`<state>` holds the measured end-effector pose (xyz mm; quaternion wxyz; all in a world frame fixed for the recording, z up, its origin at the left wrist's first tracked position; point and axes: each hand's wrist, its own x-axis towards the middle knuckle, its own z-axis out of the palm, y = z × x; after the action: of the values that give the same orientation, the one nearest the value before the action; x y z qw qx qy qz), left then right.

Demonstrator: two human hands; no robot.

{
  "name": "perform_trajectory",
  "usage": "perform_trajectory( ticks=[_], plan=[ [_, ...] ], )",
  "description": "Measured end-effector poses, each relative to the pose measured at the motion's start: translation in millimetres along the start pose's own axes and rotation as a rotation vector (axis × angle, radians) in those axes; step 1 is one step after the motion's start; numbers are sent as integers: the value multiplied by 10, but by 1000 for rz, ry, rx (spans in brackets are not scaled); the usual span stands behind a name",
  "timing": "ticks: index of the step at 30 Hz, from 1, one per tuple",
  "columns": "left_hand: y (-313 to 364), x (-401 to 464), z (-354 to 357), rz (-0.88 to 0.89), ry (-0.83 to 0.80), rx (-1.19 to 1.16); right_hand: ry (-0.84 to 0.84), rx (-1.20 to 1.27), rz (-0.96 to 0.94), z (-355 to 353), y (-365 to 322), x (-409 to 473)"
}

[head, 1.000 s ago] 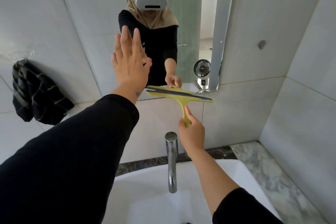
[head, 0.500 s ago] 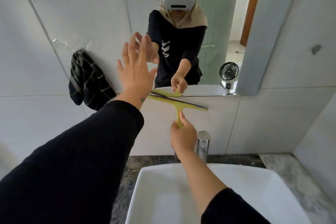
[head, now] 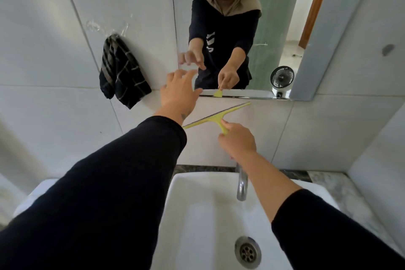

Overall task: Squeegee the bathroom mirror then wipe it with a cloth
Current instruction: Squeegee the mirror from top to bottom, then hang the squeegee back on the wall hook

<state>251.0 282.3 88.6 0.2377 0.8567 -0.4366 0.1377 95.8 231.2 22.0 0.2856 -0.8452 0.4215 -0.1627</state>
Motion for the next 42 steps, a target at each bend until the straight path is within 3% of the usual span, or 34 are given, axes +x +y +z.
perform_trajectory(
  ticks=[4,7,14,17,20,24,27,30,33,37,42],
  plan=[
    [320,-218,169,-3,-248,-86,-146,-284,-54,-372,147,-171],
    [567,-338,305,4,-327,-161,-151,-437,-94,-673,272,-311],
    [1156,-440,426,18,-292,-509,-39,-753,-256,-1373,613,-498],
    [1365,-410,455,-8,-263,-613,23,-766,-207,-1645,754,-458],
    [1499,-371,496,-65,-182,-644,86,-513,-21,-1935,915,-416],
    [1568,-333,548,-80,-134,-622,154,343,181,-2221,1136,-368],
    [1572,-306,589,-107,-110,-633,171,881,214,-2265,1229,-364],
    [1529,-305,678,-74,-112,-636,254,1215,197,-2265,1286,-313],
    [1478,-286,821,51,-135,-638,442,1263,206,-2318,1291,-199],
    [1585,-240,989,276,-173,-634,644,1113,195,-2496,1335,67],
    [1841,-209,1206,625,-50,-481,788,916,256,-2807,1560,519]
  ],
)
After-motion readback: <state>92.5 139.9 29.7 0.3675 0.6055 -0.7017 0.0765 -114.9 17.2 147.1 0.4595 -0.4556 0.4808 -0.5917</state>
